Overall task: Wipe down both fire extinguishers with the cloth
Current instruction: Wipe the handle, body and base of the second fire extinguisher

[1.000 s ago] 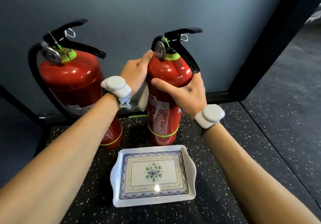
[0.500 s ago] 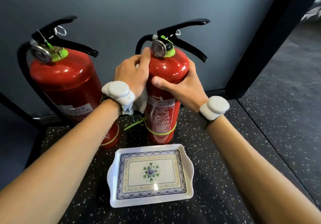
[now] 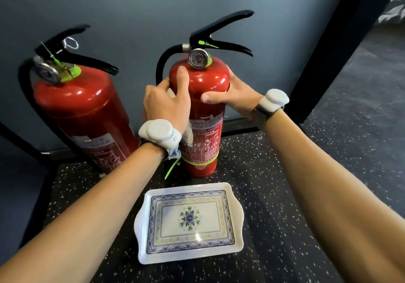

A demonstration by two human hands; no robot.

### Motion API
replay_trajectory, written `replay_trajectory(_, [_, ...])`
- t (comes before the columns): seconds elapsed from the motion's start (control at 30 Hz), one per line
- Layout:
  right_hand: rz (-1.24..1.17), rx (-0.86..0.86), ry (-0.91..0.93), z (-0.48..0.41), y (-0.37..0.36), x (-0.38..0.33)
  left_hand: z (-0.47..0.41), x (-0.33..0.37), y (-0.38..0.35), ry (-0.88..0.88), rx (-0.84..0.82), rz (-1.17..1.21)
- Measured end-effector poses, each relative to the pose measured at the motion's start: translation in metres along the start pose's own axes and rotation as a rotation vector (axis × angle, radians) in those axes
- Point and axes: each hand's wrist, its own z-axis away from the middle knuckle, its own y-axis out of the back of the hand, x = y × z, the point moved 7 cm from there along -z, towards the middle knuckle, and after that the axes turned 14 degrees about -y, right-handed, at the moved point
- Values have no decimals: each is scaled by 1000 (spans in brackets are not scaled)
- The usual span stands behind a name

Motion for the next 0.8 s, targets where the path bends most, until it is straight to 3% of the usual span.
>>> replay_trajectory(0.1, [-55, 130, -67, 19, 1, 8, 2, 7, 9, 17, -20, -13])
replay_trajectory(0.27, [-237, 574, -79, 97, -22, 20, 19, 24, 38, -38, 57, 135])
replay_trajectory(0.3, [-277, 562, -73, 109, -34, 18, 26, 29, 38, -42, 64, 223])
replay_trajectory(0.37, [-461, 378, -105, 117, -62, 18, 41, 40, 32, -21, 34, 403])
replay_trajectory(0.43, [-669, 256, -136, 121, -75, 19, 58, 54, 15, -16, -114, 492])
replay_trajectory(0.53, [-816, 200, -154, 126, -77, 26, 71, 68, -3, -160, -352, 318])
replay_trajectory(0.6, [-794, 282, -170, 129, -65, 39, 69, 73, -8, -255, -447, 240])
replay_trajectory(0.67, [-768, 416, -183, 129, -44, 54, 59, 75, 4, -400, -385, 79])
replay_trajectory(0.73, [-754, 592, -167, 132, -11, 60, 44, 73, 19, -517, -202, -77])
replay_trajectory(0.8, [-723, 732, -152, 127, 17, 61, 29, 62, 17, -554, -182, -199])
